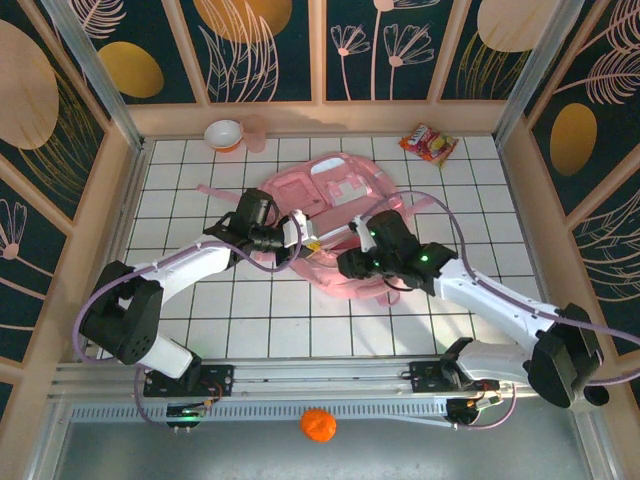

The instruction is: Pack the student bag

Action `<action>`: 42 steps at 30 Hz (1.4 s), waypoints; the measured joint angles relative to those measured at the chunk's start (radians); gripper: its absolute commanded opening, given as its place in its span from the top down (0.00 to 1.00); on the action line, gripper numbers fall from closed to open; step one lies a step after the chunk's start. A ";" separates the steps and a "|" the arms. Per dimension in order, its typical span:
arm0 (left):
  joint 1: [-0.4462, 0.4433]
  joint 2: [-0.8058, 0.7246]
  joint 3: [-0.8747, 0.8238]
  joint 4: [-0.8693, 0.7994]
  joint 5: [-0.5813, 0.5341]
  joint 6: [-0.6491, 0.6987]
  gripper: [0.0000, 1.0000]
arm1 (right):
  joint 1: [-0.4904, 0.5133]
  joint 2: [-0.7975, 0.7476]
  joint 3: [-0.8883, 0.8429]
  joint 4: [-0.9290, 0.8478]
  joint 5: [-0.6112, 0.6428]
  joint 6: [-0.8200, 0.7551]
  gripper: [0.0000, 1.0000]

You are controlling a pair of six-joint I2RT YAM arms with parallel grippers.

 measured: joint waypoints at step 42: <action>-0.101 0.046 0.054 0.023 -0.087 0.132 1.00 | -0.052 0.100 0.051 0.006 -0.085 0.011 1.00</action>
